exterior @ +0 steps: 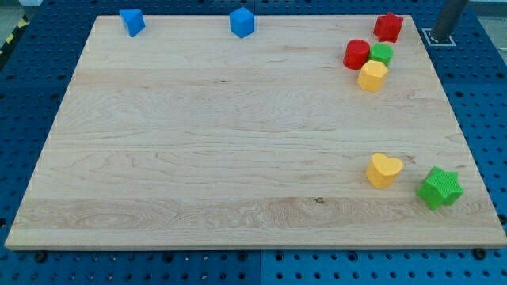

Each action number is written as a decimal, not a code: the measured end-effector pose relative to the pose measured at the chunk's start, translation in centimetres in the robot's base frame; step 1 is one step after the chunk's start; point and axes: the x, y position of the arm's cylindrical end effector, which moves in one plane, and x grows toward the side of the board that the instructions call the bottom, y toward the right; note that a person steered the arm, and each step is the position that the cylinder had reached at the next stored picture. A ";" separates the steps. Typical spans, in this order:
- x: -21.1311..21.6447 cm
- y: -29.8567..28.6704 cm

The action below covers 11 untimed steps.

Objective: Push the red star towards the center of the board

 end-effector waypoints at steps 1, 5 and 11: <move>0.1 -1.3; -2.4 -11.4; 6.6 -20.8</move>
